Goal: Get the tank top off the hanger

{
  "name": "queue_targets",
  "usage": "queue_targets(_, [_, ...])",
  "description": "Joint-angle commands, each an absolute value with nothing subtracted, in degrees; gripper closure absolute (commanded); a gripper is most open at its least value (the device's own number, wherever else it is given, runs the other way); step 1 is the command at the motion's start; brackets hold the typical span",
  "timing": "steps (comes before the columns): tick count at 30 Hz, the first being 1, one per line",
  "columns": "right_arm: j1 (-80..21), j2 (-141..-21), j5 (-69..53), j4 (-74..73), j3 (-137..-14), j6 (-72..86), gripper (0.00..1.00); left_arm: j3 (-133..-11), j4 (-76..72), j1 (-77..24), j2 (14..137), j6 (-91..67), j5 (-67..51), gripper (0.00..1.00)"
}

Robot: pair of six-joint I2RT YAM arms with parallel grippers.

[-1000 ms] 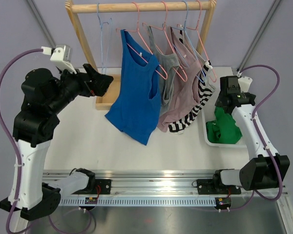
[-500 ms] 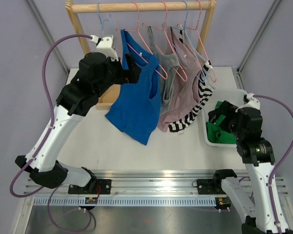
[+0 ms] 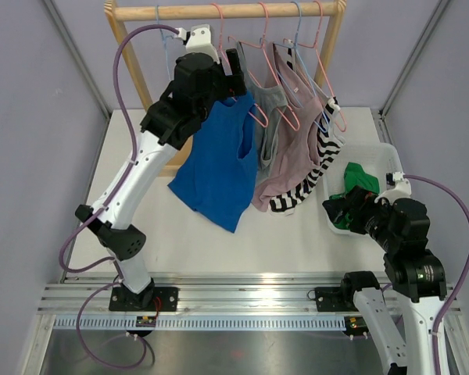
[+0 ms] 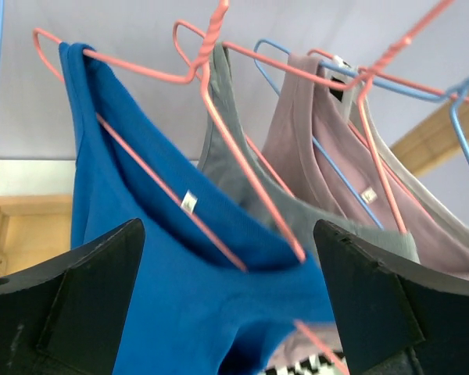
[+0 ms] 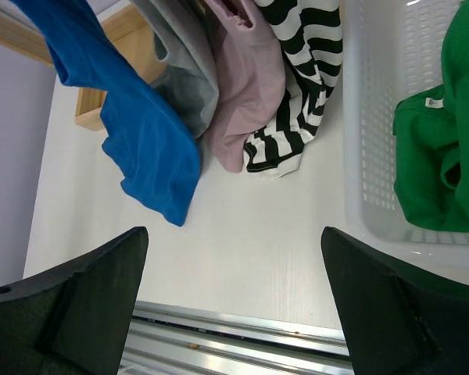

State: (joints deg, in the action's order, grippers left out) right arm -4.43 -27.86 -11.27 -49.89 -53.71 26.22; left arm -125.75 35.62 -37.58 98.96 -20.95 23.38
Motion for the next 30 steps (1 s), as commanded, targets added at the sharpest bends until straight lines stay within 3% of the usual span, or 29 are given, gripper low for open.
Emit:
queue_targets(1, [-4.13,-26.11,-16.43,-50.97,-54.15,26.37,0.01,-130.95,32.34,-37.79,102.38,-20.31,29.51,0.09])
queue_targets(4, [-4.22,-25.49,-18.28,-51.24,-53.70,26.19,0.01,-132.27,32.08,-37.79,105.37,-19.08,31.63,0.18])
queue_targets(5, [-4.22,-25.23,-18.80,-51.50,-53.96,25.93,0.01,-133.58,32.69,-37.79,106.60,-18.81,31.90,0.32])
queue_targets(8, [-4.13,-24.79,-18.28,-52.21,-54.84,25.23,0.00,-134.65,33.66,-37.79,107.40,-18.19,32.78,0.52])
queue_targets(9, [-4.22,-24.70,-18.46,-52.12,-54.84,25.22,0.01,-134.39,33.66,-37.79,106.79,-18.02,32.70,0.63])
queue_targets(11, [-4.22,-24.78,-18.63,-51.77,-54.49,25.31,0.01,-133.86,33.40,-37.79,106.09,-17.49,32.96,0.71])
queue_targets(12, [-4.22,-24.70,-19.24,-51.59,-54.32,25.40,0.00,-133.07,33.05,-37.79,105.30,-17.32,33.13,0.82])
queue_targets(15, [-4.22,-24.87,-20.30,-51.15,-53.62,25.66,0.01,-131.93,32.78,-37.79,103.98,-16.26,34.53,1.00])
queue_targets(30, [-4.22,-26.63,-23.99,-48.87,-55.28,24.87,0.01,-129.74,37.61,-37.79,92.21,-16.33,29.64,1.00])
